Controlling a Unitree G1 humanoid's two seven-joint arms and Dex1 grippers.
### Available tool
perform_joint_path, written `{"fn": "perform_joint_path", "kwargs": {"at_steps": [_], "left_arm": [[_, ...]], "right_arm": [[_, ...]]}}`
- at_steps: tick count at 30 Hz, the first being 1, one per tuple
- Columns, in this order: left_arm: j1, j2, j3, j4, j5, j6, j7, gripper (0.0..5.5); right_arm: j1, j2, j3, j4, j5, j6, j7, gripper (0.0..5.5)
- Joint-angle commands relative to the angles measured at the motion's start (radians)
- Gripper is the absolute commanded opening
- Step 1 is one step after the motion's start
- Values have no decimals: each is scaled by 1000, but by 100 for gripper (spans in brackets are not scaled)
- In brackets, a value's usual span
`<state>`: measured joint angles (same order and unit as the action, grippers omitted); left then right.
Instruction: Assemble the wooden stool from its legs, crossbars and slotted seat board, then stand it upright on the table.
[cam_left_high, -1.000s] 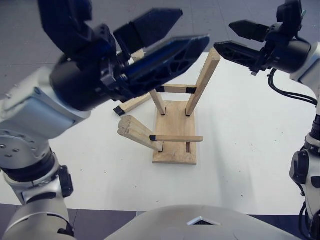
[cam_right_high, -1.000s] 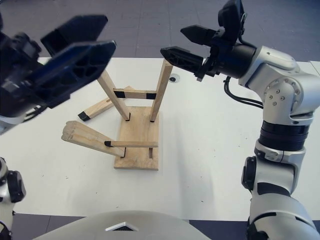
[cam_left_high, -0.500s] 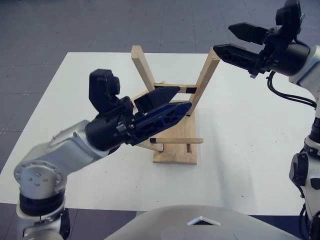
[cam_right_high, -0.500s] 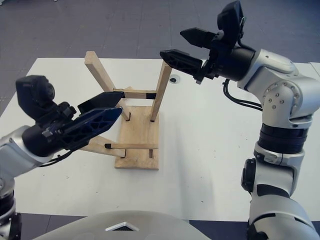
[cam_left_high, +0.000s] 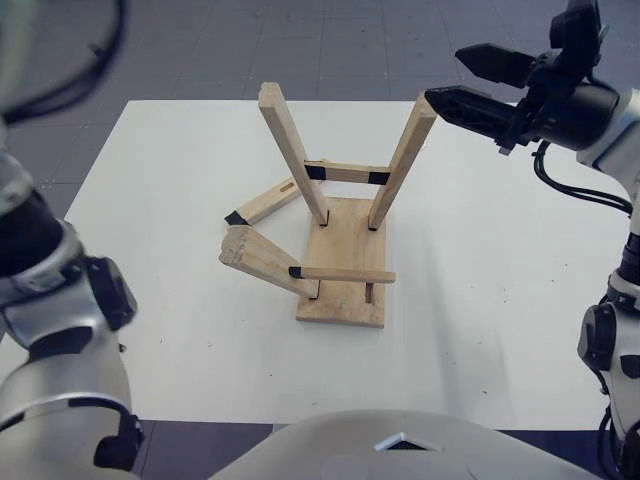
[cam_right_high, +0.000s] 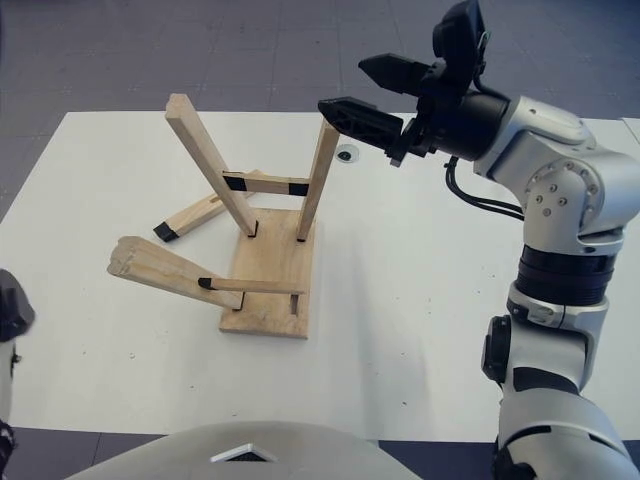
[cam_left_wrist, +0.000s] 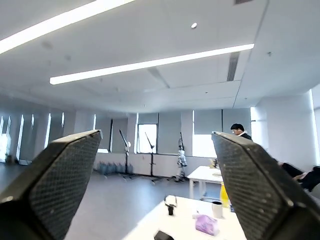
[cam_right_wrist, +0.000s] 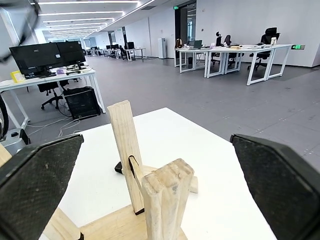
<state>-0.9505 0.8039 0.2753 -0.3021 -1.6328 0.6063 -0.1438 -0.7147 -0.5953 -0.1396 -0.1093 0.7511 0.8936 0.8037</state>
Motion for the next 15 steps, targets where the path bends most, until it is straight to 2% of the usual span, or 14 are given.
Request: {"fn": "perform_joint_path", "kwargs": {"at_steps": [1, 2, 4, 7, 9, 11, 15], "left_arm": [[293, 137, 77, -56, 208, 94, -46, 425], [376, 167, 98, -70, 278, 105, -62, 431], [575, 199, 145, -66, 420, 119, -95, 479], [777, 163, 167, -14, 540, 106, -182, 522], [878, 126, 120, 66, 604, 88, -293, 549], [941, 108, 6, 175, 721, 40, -437, 549], [901, 118, -189, 437, 1002, -116, -629, 549]], "right_arm": [[-23, -2, -51, -33, 43, 37, -45, 550], [-27, -3, -70, -34, 60, 52, -61, 550], [-39, -10, -127, -37, 105, 92, -106, 550], [-56, -12, -181, -54, 147, 123, -175, 550], [-66, -6, -206, -77, 181, 142, -222, 550], [-85, 5, -205, -77, 183, 136, -260, 550], [-120, 15, -173, -74, 201, 146, -276, 550]]}}
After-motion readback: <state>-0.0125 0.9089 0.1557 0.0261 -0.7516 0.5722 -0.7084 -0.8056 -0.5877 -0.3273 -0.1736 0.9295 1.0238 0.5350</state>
